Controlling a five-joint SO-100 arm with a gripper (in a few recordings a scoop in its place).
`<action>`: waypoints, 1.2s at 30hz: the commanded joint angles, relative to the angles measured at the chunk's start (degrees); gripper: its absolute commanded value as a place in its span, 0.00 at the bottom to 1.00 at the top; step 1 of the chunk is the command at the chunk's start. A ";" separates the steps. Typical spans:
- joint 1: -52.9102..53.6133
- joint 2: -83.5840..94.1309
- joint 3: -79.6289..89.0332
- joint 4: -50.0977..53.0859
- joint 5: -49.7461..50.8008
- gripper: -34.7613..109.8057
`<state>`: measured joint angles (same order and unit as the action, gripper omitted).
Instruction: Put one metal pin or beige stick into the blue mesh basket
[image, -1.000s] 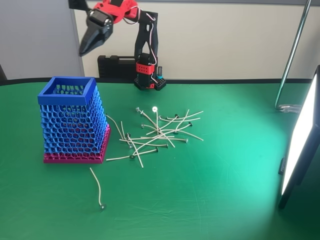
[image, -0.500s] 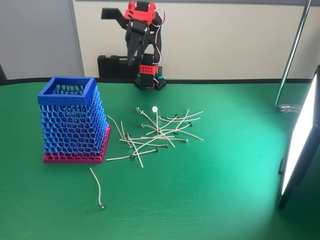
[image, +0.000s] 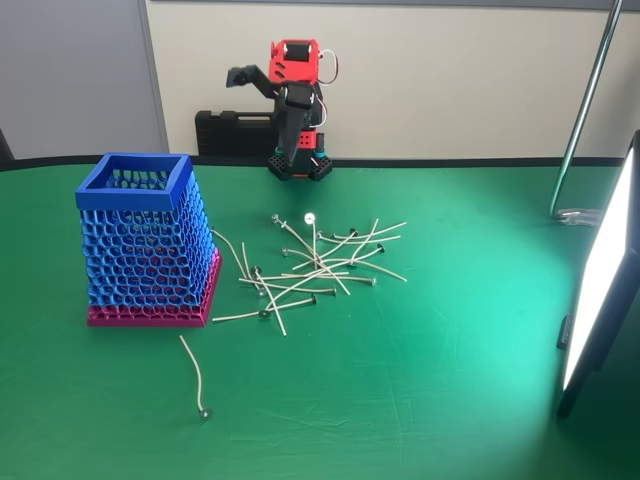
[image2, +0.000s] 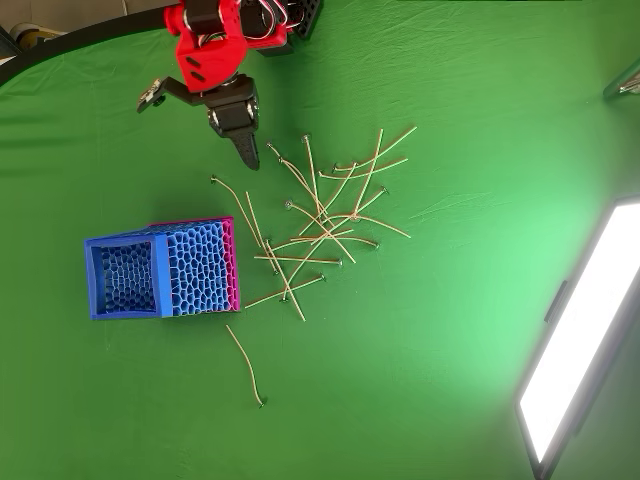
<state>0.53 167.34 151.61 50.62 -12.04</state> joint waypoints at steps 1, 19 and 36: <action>-1.05 5.71 6.33 -1.14 0.79 0.24; -2.46 19.78 23.73 -1.76 2.99 0.24; -1.67 23.12 24.52 0.53 4.31 0.24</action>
<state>-1.49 190.02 176.13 50.71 -8.17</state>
